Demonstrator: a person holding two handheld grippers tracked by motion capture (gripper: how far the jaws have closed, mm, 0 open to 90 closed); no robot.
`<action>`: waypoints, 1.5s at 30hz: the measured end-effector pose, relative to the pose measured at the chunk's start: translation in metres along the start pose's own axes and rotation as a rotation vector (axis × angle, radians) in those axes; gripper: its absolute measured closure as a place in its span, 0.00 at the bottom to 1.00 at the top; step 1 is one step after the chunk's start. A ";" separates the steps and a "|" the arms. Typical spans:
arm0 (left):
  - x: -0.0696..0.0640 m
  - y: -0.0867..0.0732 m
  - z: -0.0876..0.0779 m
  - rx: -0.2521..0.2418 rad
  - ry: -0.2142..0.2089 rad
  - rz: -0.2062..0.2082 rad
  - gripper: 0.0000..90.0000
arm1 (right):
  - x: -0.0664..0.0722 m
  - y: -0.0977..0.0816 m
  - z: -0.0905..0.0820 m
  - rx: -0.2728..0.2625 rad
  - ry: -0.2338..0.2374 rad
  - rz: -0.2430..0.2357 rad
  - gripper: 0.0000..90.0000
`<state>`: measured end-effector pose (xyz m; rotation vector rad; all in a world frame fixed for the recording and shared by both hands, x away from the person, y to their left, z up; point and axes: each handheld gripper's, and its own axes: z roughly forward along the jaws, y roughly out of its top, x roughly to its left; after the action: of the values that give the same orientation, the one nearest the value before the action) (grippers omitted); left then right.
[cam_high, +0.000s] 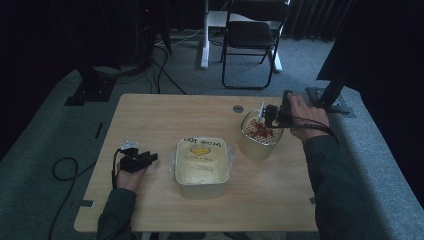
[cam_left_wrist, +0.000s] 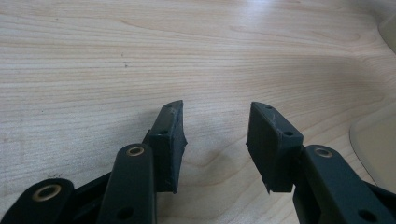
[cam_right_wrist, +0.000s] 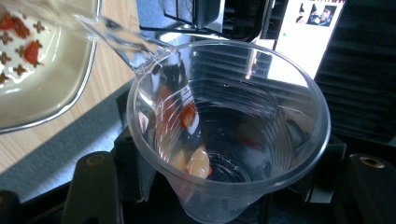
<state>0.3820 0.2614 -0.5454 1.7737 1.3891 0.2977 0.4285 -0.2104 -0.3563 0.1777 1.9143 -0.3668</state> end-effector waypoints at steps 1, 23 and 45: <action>0.000 0.000 0.000 0.000 0.000 0.000 0.63 | 0.000 0.000 0.000 -0.002 0.001 -0.005 0.38; 0.000 0.000 0.000 -0.002 -0.003 -0.005 0.63 | -0.001 0.005 -0.007 0.037 -0.066 -0.126 0.39; 0.000 0.000 0.000 -0.002 -0.004 -0.008 0.63 | 0.006 0.010 -0.006 0.037 -0.037 -0.170 0.40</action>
<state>0.3819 0.2615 -0.5455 1.7659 1.3922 0.2913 0.4241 -0.1996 -0.3621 0.0321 1.8917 -0.5156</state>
